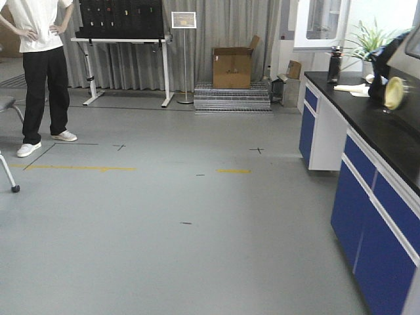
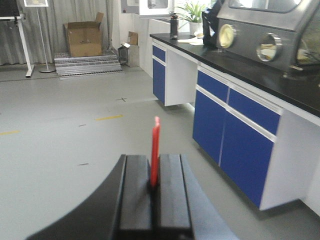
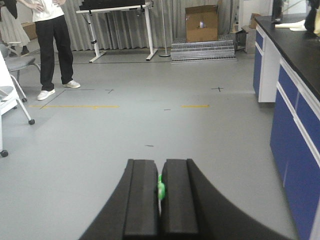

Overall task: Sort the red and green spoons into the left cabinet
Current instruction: 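Drive the base away from the bench toward the white cabinet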

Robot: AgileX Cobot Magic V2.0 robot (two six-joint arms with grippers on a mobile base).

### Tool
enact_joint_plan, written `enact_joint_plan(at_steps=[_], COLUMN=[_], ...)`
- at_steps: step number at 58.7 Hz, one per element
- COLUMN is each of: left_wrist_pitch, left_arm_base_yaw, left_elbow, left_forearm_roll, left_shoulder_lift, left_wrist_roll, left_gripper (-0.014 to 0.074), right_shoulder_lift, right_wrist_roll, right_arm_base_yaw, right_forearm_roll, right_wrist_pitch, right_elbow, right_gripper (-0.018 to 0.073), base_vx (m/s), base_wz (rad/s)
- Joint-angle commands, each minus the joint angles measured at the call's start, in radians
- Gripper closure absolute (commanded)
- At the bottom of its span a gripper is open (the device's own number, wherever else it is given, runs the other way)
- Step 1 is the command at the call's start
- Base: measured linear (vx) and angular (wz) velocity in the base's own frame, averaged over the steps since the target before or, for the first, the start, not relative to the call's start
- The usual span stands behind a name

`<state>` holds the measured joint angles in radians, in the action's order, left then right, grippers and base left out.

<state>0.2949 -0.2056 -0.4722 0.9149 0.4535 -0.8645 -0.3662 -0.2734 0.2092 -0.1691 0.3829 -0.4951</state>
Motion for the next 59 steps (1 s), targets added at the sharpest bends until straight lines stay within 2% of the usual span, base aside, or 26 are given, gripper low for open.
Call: enact_joint_plan(at_steps=[1,59], left_wrist_pitch=[-0.048,-0.048], left_arm_base_yaw=[-0.004,-0.004], left_elbow=[-0.026,-0.026], left_forearm_roll=[0.02,0.02], left_shoulder_lift=[0.005,0.005], left_wrist_roll=[0.008,0.008], left_gripper=[0.0596,0.0596], right_shoulder_lift=[-0.009,-0.009], right_wrist_roll=[0.003,0.003], right_arm_base_yaw=[0.001,0.001], right_forearm_roll=[-0.009,-0.009], right_wrist_pitch=[-0.079,-0.077], right_elbow=[-0.034,-0.034], right_gripper=[0.0564,0.0564], base_vx=[0.64,0.65], base_wz=[0.11,0.07])
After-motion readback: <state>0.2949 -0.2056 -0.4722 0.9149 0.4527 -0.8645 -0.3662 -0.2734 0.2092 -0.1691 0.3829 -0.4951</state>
